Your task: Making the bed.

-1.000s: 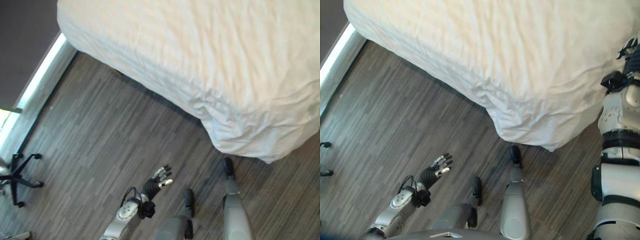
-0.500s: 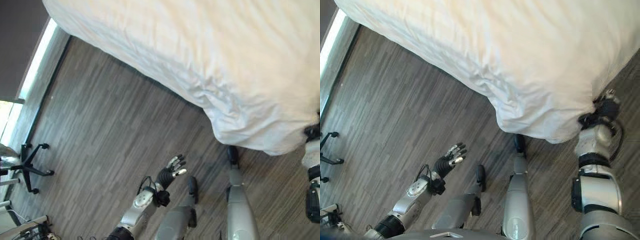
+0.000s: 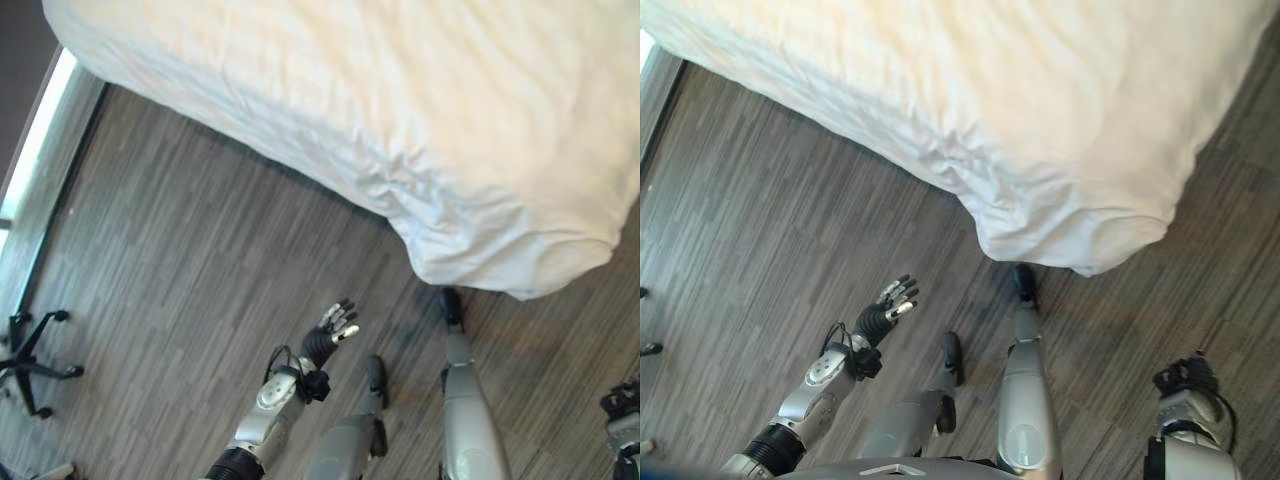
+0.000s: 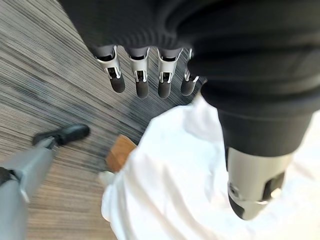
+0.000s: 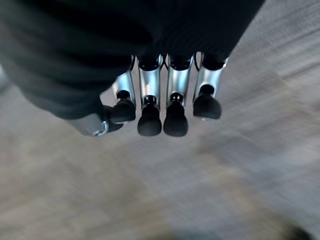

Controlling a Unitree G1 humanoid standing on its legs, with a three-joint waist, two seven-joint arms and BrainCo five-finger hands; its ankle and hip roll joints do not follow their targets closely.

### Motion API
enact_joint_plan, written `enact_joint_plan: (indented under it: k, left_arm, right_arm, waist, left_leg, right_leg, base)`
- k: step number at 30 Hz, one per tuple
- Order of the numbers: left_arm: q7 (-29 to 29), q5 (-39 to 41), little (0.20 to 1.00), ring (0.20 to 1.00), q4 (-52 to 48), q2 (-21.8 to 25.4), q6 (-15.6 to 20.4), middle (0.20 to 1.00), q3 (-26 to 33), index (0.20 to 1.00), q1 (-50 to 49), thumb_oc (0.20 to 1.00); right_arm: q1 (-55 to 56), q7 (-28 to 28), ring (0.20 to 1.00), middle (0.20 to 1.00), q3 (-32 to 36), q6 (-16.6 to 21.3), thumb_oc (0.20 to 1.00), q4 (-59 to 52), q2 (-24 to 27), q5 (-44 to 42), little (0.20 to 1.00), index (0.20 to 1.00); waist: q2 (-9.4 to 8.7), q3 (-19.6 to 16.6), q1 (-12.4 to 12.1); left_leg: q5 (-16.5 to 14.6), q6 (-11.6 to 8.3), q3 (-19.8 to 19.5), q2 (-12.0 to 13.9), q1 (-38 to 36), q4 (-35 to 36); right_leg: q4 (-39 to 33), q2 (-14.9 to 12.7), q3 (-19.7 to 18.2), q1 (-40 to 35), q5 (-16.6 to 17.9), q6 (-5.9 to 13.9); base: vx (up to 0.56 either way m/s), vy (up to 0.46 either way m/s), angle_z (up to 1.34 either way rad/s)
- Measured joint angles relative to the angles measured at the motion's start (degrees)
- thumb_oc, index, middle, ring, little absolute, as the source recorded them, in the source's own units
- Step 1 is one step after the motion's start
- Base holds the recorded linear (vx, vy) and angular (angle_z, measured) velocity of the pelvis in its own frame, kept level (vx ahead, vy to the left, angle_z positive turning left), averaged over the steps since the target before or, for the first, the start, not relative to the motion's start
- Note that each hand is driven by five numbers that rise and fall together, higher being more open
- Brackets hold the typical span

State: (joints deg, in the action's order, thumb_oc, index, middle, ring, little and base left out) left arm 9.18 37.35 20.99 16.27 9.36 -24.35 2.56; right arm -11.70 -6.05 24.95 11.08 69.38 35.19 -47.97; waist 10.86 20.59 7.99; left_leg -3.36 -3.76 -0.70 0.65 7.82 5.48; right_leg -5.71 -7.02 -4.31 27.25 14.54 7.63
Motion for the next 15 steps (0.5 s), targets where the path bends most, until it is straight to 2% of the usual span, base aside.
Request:
enact_joint_plan:
  k: [2,3,4,5,6,7,8,9,12,13,15]
  left_arm:
    - [-0.01,0.07,1.000,1.000,-0.48,0.02,0.05,1.000,0.34,1.000,-0.60,1.000]
    - [0.00,0.07,1.000,1.000,-0.54,-0.02,0.04,1.000,0.77,1.000,-0.77,1.000]
    - [-0.10,0.10,1.000,1.000,-0.48,-0.33,0.00,1.000,1.98,1.000,-1.57,1.000]
    - [-0.12,0.13,1.000,1.000,-0.53,-0.31,0.00,1.000,2.30,1.000,-1.95,1.000]
    - [-0.13,0.14,1.000,1.000,-0.54,-0.46,0.00,1.000,2.49,1.000,-2.55,1.000]
    - [-0.11,0.14,1.000,1.000,-0.55,-0.73,-0.04,1.000,3.12,1.000,-3.01,1.000]
    - [-0.13,0.14,1.000,1.000,-0.38,-0.66,-0.03,1.000,3.60,1.000,-3.79,1.000]
    - [-0.09,0.13,1.000,1.000,-0.45,-0.68,-0.06,1.000,4.22,1.000,-4.44,1.000]
    - [0.04,0.10,1.000,1.000,-0.54,-0.51,-0.15,1.000,7.40,1.000,-7.40,1.000]
    - [0.04,0.09,1.000,1.000,-0.47,-0.01,-0.19,1.000,8.24,1.000,-8.97,1.000]
    - [0.05,-0.04,1.000,1.000,-0.48,0.05,-0.35,1.000,9.21,1.000,-9.98,1.000]
  right_arm:
    - [1.63,-2.01,0.200,0.200,1.66,3.06,0.200,-7.08,0.14,-0.51,0.200,0.200]
    - [1.92,-3.15,0.200,0.200,2.01,3.32,0.200,-10.89,-0.36,-0.72,0.200,0.200]
    - [3.20,-4.63,0.216,0.216,2.99,4.61,0.216,-20.35,-2.83,-1.63,0.216,0.216]
    - [3.18,-5.12,0.482,0.482,2.01,5.75,0.482,-25.32,-3.88,-1.59,0.482,0.482]
    - [3.81,-5.45,1.000,1.000,-0.37,7.03,1.000,-32.10,-5.40,-1.45,1.000,1.000]
    - [5.05,-5.73,1.000,1.000,-2.16,7.18,1.000,-38.37,-6.98,-1.37,1.000,1.000]
    - [6.72,-4.81,1.000,1.000,-6.36,8.02,1.000,-43.08,-8.19,-0.05,1.000,1.000]
    - [7.21,-4.39,1.000,1.000,-8.30,7.92,1.000,-44.57,-9.18,0.74,1.000,1.000]
    - [12.73,-0.29,1.000,1.000,-16.30,6.65,1.000,-54.68,-13.69,2.78,1.000,1.000]
    - [15.20,3.15,1.000,1.000,-20.97,5.56,1.000,-57.10,-14.43,5.83,1.000,1.000]
    - [16.53,4.60,1.000,1.000,-24.08,4.32,1.000,-57.56,-15.10,8.41,1.000,1.000]
  waist:
    - [-0.59,-0.70,0.15]
    - [-0.87,-0.74,0.46]
    - [-1.21,-1.00,1.06]
    - [-1.41,-1.39,1.29]
    - [-1.85,-2.55,1.33]
    - [-2.24,-2.98,1.31]
    - [-3.06,-5.13,0.84]
    - [-3.56,-6.39,0.66]
    - [-6.86,-9.54,-0.54]
    - [-8.60,-11.29,-1.07]
    - [-9.91,-12.80,-1.86]
  left_leg:
    - [-0.41,0.33,-0.09,0.41,-1.46,0.16]
    - [-0.56,0.13,-0.13,0.48,-2.02,0.16]
    - [-0.57,0.11,-0.24,0.76,-3.07,0.17]
    - [-0.61,0.05,-0.29,0.99,-3.84,0.17]
    - [-0.76,-0.16,-0.52,1.50,-5.11,0.14]
    - [-0.96,-0.36,-0.76,1.81,-6.44,0.16]
    - [-1.23,-0.50,-1.07,2.23,-6.96,0.15]
    - [-1.26,-0.53,-1.28,2.43,-7.18,0.16]
    - [-1.30,-0.60,-1.75,2.86,-9.59,-0.10]
    - [-1.34,-0.64,-1.97,2.97,-10.27,0.06]
    - [-1.34,-0.47,-2.18,2.70,-11.10,-0.13]
  right_leg:
    - [-0.01,0.39,0.11,-1.48,-0.15,-0.07]
    - [0.01,0.49,0.13,-2.03,-0.15,-0.07]
    - [0.00,0.69,0.33,-3.18,-0.22,-0.20]
    - [0.00,0.89,0.47,-4.04,-0.29,-0.30]
    - [0.02,1.27,0.76,-5.52,-0.46,-0.52]
    - [0.01,1.53,1.04,-6.85,-0.79,-0.65]
    - [-0.01,1.92,1.17,-7.68,-1.02,-0.70]
    - [0.00,2.01,1.44,-7.88,-1.12,-0.70]
    - [-0.02,2.55,2.18,-10.56,-1.46,-0.95]
    - [-0.03,2.44,2.41,-11.66,-1.58,-1.09]
    - [0.01,2.03,2.54,-12.37,-1.72,-0.91]
  base:
    - [0.00,0.000,0.00]
    - [0.00,0.000,0.00]
    - [0.00,0.000,0.00]
    - [0.01,-0.012,0.04]
    - [-0.03,-0.021,0.06]
    - [0.02,-0.005,0.08]
    - [-0.06,-0.009,0.09]
    - [-0.01,0.004,0.12]
    - [-0.04,0.027,0.09]
    - [-0.06,0.053,0.10]
    - [-0.07,0.068,0.10]
